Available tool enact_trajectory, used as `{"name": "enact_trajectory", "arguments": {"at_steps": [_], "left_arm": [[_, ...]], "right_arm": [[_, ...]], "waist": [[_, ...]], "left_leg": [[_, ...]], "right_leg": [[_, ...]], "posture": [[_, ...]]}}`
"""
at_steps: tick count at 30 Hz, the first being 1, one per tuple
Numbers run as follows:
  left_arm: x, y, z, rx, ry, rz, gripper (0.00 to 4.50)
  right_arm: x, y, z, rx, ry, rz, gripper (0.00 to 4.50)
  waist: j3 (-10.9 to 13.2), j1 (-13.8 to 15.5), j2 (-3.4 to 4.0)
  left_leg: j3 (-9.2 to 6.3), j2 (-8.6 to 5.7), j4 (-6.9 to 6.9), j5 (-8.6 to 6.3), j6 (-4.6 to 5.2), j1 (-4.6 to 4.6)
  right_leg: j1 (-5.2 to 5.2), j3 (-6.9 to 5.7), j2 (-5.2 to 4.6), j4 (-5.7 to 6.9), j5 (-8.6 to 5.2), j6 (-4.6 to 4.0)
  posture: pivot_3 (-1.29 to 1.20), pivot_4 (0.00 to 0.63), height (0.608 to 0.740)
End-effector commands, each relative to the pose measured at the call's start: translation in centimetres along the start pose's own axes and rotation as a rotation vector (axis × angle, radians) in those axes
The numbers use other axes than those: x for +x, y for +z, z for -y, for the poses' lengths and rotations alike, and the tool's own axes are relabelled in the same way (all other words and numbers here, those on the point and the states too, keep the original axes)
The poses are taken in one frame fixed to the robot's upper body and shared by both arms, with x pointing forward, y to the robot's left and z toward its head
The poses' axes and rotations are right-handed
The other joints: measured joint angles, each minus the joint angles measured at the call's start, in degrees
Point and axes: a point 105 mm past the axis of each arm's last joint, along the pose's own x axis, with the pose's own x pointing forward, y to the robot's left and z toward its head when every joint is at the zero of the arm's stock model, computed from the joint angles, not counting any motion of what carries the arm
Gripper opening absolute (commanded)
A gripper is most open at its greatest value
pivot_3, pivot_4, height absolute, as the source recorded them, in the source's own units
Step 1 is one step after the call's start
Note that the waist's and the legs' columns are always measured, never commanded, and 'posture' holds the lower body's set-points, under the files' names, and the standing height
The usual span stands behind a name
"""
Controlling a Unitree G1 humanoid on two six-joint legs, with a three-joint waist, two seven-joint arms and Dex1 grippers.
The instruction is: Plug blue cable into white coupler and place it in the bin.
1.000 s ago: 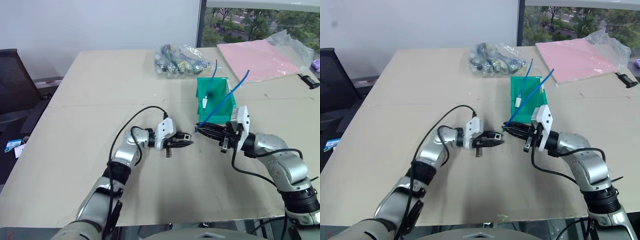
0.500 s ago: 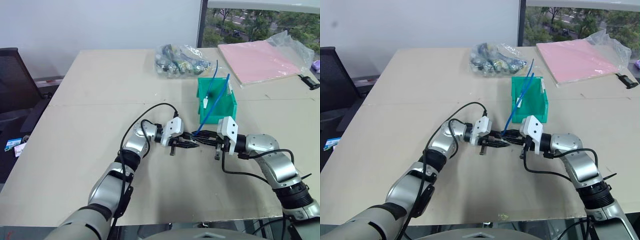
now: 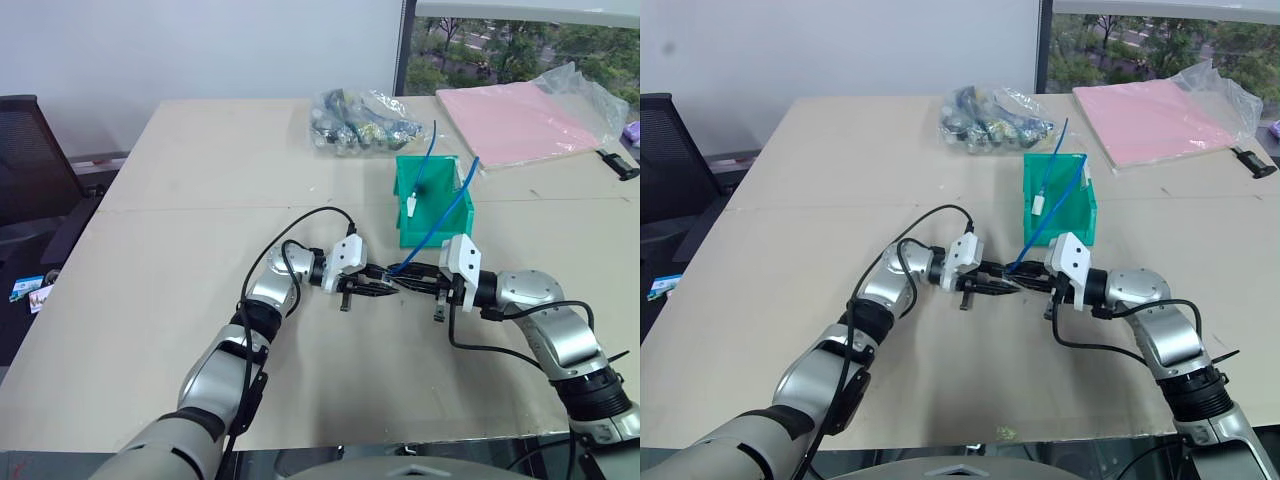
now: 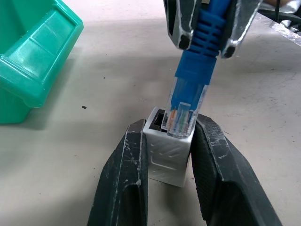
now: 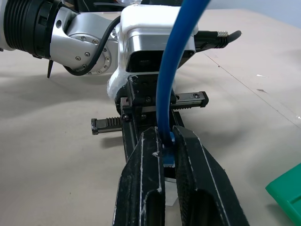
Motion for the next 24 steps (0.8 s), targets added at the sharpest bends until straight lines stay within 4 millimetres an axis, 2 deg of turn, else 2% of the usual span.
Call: {"name": "enact_trajectory", "arguments": {"at_steps": [1,10,16,21,24], "left_arm": [[0.8,-2.0,1.4,-0.043,-0.06,-0.075,0.69],[0.9,-2.1,1.8,-0.04,-0.083,-0.083,0.69],[1.1,-1.9,1.7,-0.031,-0.086,-0.08,0.69],[1.3,-2.0,1.9,-0.031,-0.084,-0.077,0.69],[1.3,-1.8,1.9,-0.034,-0.076,-0.068,0.69]], "right_arm": [[-0.6,0.0,0.2,0.0,-0.013,-0.004,0.0],[-0.7,-0.3,-0.1,0.013,-0.002,-0.016,0.0],[0.6,-0.9,-0.2,0.004,0.002,-0.045,0.0],[0.8,-4.8,-1.0,0.061,0.038,-0.195,0.0],[0.3,-7.4,-3.0,0.159,0.119,-0.295,0.0]], "waist": [[0.0,0.0,0.0],[0.0,0.0,-0.01],[0.0,-0.1,-0.04],[-0.3,-0.1,-0.26],[-0.7,-0.1,-0.46]], "left_leg": [[0.0,0.0,0.0,0.0,0.0,0.0],[0.0,0.0,0.0,0.0,0.0,0.0],[0.0,0.0,0.0,0.0,0.0,0.01],[-0.01,0.0,0.0,0.0,0.0,0.08],[-0.04,0.01,0.0,-0.01,0.0,0.19]], "right_leg": [[0.0,0.0,0.0,0.0,0.0,0.0],[0.0,0.01,0.0,0.0,0.0,0.0],[0.0,0.01,0.01,0.0,0.0,0.0],[0.05,0.0,0.02,0.02,0.0,0.0],[0.14,-0.01,0.02,0.02,0.0,0.0]], "posture": [[0.0,0.15,0.728],[0.0,0.15,0.728],[0.0,0.15,0.728],[0.0,0.15,0.728],[0.0,0.15,0.728]]}}
